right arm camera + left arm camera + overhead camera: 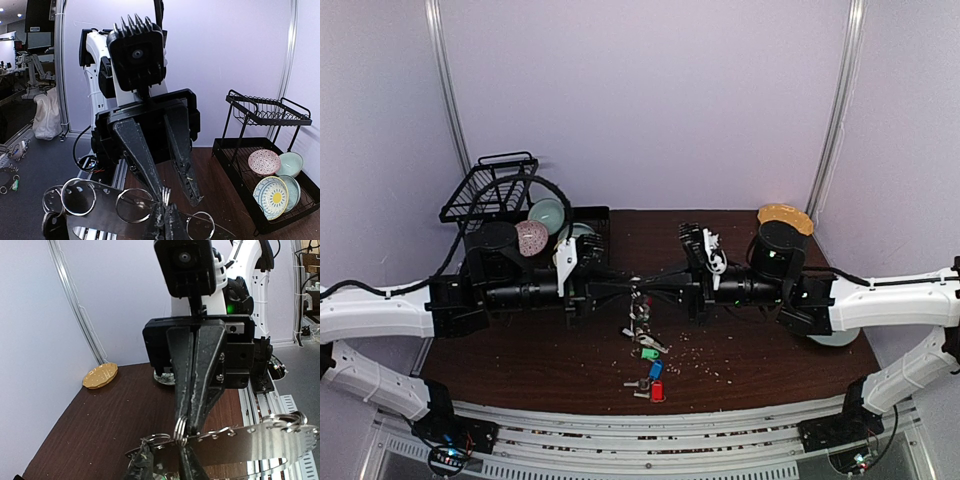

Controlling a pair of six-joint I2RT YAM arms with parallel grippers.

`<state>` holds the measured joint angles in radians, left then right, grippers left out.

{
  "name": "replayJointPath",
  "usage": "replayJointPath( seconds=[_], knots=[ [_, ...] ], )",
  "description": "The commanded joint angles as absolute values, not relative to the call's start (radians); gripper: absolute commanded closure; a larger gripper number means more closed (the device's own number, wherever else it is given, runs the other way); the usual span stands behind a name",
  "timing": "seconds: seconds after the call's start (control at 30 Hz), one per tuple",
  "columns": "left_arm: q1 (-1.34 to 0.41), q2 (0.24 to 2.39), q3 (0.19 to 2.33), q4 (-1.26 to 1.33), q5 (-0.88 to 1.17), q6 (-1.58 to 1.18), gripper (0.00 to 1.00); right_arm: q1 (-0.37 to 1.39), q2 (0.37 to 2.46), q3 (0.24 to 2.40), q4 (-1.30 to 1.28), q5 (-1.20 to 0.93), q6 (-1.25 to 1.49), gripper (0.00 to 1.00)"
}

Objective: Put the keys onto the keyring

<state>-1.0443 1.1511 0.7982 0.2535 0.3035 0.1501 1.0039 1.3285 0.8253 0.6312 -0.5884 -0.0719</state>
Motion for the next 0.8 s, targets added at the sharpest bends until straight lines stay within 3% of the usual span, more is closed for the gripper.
replayJointPath(
  seconds=[0.0,0.27,0.47,0.77],
  knots=[
    [-1.053,1.151,0.808,0.329,0.336,0.145,0.75,1.011,1.334,0.844,0.635,-0.588,-0.066,1.00],
    [-1.054,1.113,0.793,0.279,0.271,0.165,0.73,1.009,1.300,0.840,0.606,-0.560,-0.060,1.00],
    [-1.053,1.066,0.796,0.192,0.120,0.202,0.66,1.009,1.307,0.909,0.457,-0.325,0.009,1.00],
    [-1.052,1.026,0.839,0.070,-0.053,0.242,0.55,1.009,1.323,0.963,0.340,-0.172,0.095,1.00]
  ],
)
